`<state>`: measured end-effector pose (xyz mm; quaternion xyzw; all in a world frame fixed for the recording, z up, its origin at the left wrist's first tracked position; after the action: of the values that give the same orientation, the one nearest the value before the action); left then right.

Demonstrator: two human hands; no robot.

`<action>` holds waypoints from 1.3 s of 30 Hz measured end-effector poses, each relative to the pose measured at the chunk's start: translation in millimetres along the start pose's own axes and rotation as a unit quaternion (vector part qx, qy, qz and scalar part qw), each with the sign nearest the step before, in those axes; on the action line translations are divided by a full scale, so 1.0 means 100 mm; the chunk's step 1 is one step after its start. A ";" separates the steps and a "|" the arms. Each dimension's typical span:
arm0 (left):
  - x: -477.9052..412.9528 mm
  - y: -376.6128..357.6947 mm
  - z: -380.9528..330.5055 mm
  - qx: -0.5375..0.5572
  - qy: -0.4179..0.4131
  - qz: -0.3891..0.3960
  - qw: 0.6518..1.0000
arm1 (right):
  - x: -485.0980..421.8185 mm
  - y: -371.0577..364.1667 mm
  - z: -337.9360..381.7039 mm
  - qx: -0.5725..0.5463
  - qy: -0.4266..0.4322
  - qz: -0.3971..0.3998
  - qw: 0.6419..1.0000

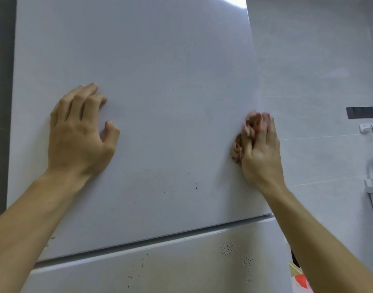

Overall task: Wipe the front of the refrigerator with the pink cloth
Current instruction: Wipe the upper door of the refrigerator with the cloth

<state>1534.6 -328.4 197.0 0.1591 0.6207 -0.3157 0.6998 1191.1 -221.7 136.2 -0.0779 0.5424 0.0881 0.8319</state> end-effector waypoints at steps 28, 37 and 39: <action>0.06 0.01 0.02 -0.030 0.000 0.025 0.999 | 0.76 -0.22 -0.19 0.008 0.034 0.006 0.999; 0.51 0.05 -0.20 -0.041 0.001 0.040 0.998 | 0.22 -0.04 -0.26 -0.031 0.016 0.019 0.999; 0.57 0.04 -0.21 -0.046 0.006 0.045 0.998 | 0.61 -0.04 -0.39 -0.030 0.017 0.011 0.999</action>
<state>1522.5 -326.6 137.1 0.1563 0.6306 -0.2541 0.7164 1181.0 -230.3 64.8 -0.0981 0.5546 0.1120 0.8187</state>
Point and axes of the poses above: each hand's wrist, its own x-axis away from the middle knuckle, its own y-axis out of the back of the hand, z = x × y, the point moved 4 cm from there along -x, towards the middle knuckle, and after that the axes turned 4 degrees about -x, right-handed, at the moved point
